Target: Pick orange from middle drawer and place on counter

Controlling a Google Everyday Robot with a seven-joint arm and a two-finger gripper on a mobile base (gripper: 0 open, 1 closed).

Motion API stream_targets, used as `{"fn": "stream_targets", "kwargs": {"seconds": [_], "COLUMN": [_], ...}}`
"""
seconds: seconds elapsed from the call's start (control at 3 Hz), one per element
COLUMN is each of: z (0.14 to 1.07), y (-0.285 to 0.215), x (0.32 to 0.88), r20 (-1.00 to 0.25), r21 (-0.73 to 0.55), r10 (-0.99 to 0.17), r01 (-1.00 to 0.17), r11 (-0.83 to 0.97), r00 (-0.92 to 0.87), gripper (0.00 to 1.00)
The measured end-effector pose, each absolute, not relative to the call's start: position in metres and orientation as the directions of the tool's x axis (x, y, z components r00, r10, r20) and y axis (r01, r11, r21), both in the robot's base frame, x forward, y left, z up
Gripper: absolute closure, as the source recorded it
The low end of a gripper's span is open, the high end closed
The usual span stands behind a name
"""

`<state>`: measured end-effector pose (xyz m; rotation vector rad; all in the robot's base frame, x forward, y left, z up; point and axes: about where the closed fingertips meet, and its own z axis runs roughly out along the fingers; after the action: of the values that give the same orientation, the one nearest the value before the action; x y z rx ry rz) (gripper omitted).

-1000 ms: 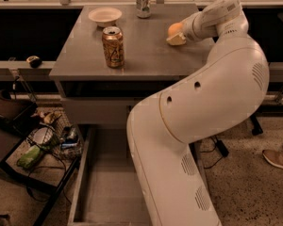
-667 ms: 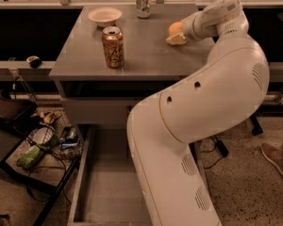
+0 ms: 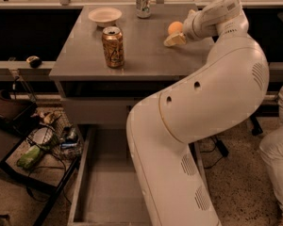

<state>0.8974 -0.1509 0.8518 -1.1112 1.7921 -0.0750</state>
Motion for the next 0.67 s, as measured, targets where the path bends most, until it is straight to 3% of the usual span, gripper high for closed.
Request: {"fn": "stream_targets", "kwargs": {"seconds": [0.67], "z": [0.887], "y": [-0.151], "x": [0.88], "r20": [-0.645], "r21": [-0.547], "r10": [-0.76], "r01": [-0.648], "r11": [0.53], "r00": [-0.078], "gripper": [0.0]}}
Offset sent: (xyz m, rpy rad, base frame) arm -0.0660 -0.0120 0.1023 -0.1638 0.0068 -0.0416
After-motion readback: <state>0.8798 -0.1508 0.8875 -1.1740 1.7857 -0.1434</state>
